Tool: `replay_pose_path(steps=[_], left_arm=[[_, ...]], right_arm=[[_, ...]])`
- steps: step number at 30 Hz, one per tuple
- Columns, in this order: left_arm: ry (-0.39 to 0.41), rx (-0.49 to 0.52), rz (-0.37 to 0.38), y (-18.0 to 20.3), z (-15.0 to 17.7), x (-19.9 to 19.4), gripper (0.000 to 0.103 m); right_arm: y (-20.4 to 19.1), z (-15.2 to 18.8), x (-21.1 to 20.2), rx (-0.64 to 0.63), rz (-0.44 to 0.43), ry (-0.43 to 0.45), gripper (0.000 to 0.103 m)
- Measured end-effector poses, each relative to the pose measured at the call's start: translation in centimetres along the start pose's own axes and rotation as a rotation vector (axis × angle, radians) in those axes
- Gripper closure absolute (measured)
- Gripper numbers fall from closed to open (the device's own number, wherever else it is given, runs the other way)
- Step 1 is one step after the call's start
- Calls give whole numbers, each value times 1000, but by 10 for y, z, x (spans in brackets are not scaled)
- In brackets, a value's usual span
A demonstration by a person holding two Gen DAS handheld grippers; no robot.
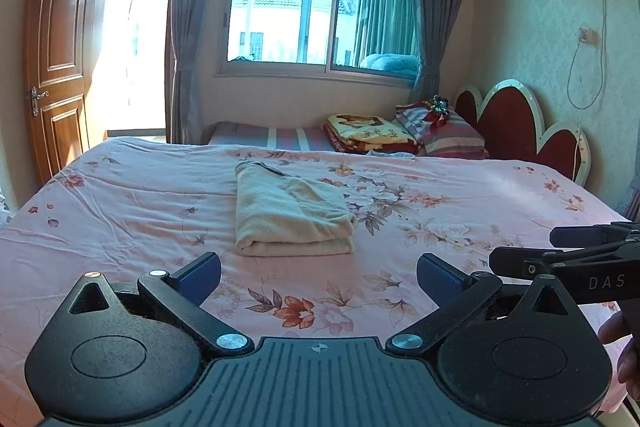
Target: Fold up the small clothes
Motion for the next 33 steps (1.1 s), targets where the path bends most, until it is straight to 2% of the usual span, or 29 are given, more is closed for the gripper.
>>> replay_pose_path(steps=[10,33], left_arm=[[28,25,2,7,-10,-8,0],[36,42,-6,9,-15,-6,0]], right_arm=[[5,-8,-8,5,11,28,1],[7,-15,-9,5,20,37,1]])
Point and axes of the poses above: each gripper's, at about its wrist camera, not at the fingertips, and x roughly the way its jaws point, y to its right, z to its underside, the point moved 3 cm from there along x, roughly the way its jaws point, and after that the axes turned 1 degree about -y, right-handed, at the moved point
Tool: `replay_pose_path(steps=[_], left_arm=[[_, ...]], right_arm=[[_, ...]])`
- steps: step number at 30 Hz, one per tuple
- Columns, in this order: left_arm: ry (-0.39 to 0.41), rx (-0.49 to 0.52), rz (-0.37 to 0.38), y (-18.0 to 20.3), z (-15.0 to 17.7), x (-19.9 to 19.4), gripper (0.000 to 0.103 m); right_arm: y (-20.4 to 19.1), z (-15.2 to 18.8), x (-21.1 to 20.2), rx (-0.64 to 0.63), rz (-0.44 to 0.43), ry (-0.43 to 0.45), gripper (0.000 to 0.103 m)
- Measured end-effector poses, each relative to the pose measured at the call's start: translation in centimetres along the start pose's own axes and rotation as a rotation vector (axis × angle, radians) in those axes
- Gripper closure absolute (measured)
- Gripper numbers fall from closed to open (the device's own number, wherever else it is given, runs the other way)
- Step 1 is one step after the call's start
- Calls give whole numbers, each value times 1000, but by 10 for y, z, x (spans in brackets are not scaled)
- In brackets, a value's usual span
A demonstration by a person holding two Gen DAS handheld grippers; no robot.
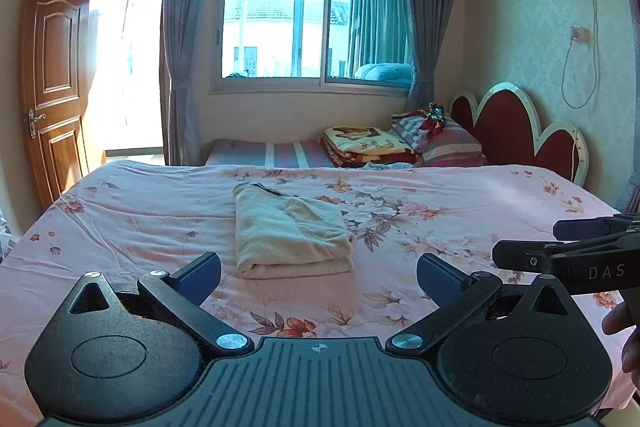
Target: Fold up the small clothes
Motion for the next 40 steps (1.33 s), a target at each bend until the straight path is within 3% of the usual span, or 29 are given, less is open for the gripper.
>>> replay_pose_path(steps=[27,40], left_arm=[[14,1,0,-4,-1,4,0],[59,12,7,-3,-3,2,0]], right_arm=[[-2,-4,6,2,4,-2,1],[-6,-4,11,1,2,-3,1]])
Point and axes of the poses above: each gripper's, at about its wrist camera, not at the fingertips, and x roughly the way its jaws point, y to its right, z to its underside, the point moved 3 cm from there along x, roughly the way its jaws point, and after that the axes turned 1 degree about -y, right-handed, at the moved point
